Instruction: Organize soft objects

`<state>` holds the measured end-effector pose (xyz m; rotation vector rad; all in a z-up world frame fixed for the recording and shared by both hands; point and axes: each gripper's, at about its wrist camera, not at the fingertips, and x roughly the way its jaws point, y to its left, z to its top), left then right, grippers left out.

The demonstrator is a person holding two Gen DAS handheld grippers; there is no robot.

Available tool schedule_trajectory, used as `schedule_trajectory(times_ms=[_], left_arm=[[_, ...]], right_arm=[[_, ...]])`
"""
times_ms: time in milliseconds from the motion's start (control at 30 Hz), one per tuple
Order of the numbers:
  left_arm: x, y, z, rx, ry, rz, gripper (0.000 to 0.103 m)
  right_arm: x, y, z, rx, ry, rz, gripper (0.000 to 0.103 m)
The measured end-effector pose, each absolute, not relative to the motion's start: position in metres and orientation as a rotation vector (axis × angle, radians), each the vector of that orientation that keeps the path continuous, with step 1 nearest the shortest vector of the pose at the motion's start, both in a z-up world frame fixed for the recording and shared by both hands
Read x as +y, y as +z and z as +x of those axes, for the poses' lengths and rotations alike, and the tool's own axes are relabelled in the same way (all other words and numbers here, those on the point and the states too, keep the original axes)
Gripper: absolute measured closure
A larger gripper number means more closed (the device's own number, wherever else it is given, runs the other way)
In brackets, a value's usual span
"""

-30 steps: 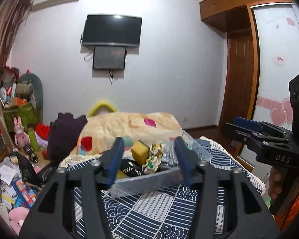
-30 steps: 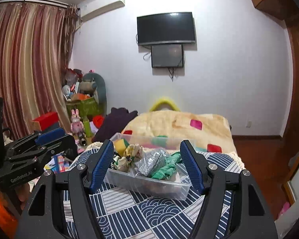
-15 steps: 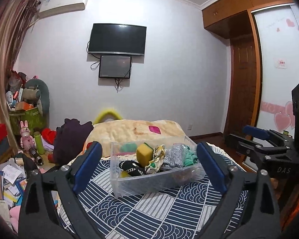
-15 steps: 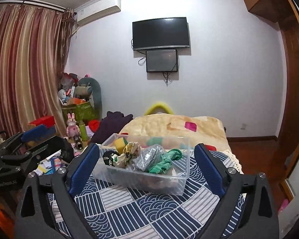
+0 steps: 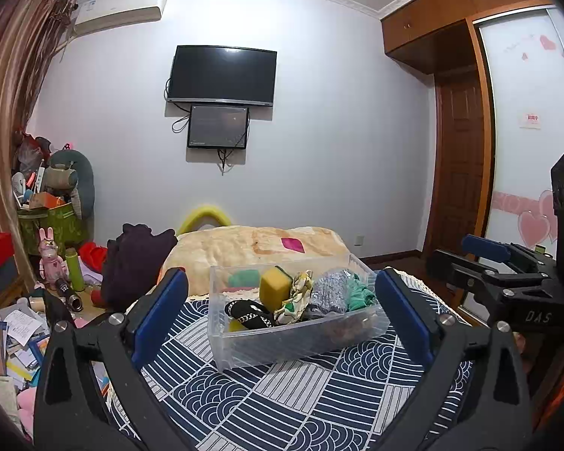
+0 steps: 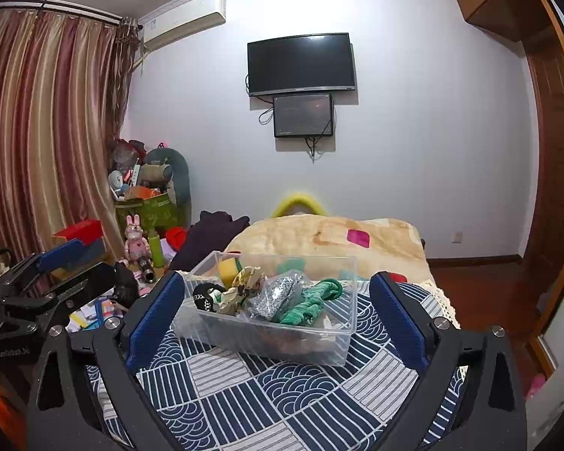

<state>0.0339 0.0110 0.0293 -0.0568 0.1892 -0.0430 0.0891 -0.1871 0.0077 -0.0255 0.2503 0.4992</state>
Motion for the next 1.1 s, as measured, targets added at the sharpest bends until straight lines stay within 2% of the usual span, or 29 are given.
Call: schedule_trajectory(times_ms=[1100], left_arm=[[0.014, 0.0228, 0.0372, 0.206, -0.039, -0.06, 0.0]], right_arm=[[-0.189, 0.0122, 0.0839, 0.236, 0.496, -0.01, 0.002]])
